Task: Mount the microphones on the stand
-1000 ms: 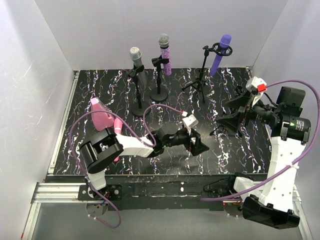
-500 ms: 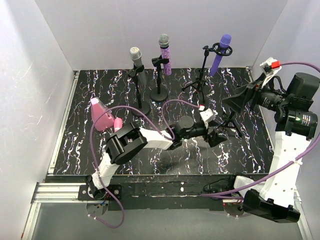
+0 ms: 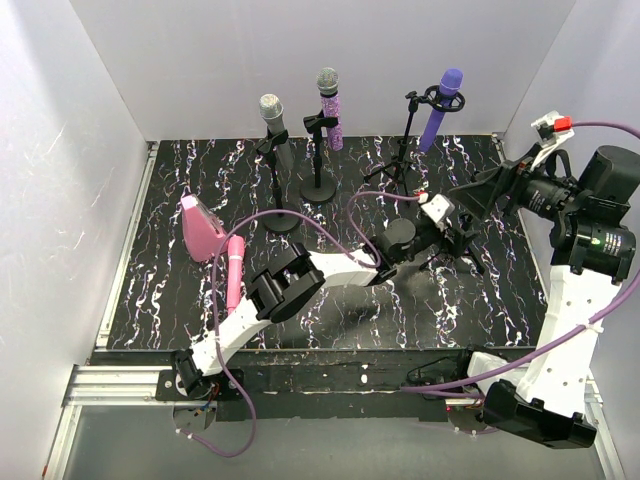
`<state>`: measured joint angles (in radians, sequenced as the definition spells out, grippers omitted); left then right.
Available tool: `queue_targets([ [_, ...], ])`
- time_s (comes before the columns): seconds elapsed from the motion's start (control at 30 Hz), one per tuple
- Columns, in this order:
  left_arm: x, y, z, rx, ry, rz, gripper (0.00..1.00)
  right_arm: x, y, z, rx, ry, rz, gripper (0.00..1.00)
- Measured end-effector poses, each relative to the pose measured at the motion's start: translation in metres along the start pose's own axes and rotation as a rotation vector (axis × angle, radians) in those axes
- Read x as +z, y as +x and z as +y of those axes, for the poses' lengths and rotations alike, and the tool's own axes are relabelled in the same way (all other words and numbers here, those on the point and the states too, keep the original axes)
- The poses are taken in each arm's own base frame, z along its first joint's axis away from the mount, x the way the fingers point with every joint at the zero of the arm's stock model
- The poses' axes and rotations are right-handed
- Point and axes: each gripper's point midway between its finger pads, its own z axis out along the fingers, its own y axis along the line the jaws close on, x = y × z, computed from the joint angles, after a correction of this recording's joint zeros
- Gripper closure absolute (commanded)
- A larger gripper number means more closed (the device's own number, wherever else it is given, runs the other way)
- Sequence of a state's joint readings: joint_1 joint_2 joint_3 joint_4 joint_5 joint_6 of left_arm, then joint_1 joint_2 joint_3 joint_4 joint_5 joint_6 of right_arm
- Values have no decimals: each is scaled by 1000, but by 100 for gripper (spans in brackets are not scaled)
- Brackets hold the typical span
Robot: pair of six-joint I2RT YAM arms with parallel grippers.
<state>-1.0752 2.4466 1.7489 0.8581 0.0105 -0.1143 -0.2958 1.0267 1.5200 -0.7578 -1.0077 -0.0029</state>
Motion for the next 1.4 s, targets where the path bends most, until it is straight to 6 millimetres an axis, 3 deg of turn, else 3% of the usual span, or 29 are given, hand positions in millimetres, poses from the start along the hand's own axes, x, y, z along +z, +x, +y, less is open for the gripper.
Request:
queue_targets([
  [0.13, 19, -16, 6, 10, -36, -50, 16, -1, 0, -3, 15, 12, -7, 4],
  [0.2, 25, -22, 7, 12, -46, -65, 27, -2, 0, -4, 25, 16, -9, 5],
  [0.3, 34, -28, 9, 16, -57, -85, 51, -3, -1, -6, 26, 20, -19, 5],
  [0.43, 40, -23, 11, 19, -62, -75, 100, -4, 3, -9, 52, 26, -23, 5],
  [0.57, 40, -17, 8, 41, -46, -50, 100, -5, 4, -11, 64, 26, -28, 5],
  [0.67, 29, -21, 6, 40, -34, -52, 100, -5, 6, -10, 65, 21, -32, 5],
  [0.77, 1, -24, 6, 48, -13, 2, 100, -6, 8, -8, 62, 13, -33, 5],
  [0.9, -51, -37, 5, 52, 27, 83, 100, -6, 8, -6, 51, 1, -32, 4],
  [1.1, -151, -78, 25, 91, 39, 148, 100, -5, 18, -5, 41, -29, -20, 5],
  [1.2, -192, -90, 31, 125, 22, 151, 100, -3, 24, -5, 53, -47, -11, 4],
  [1.27, -216, -88, 30, 135, 17, 164, 100, -2, 30, -6, 56, -63, -4, 5],
  [1.4, -243, -72, 33, 137, -8, 211, 100, -1, 36, -5, 67, -84, 3, 5],
])
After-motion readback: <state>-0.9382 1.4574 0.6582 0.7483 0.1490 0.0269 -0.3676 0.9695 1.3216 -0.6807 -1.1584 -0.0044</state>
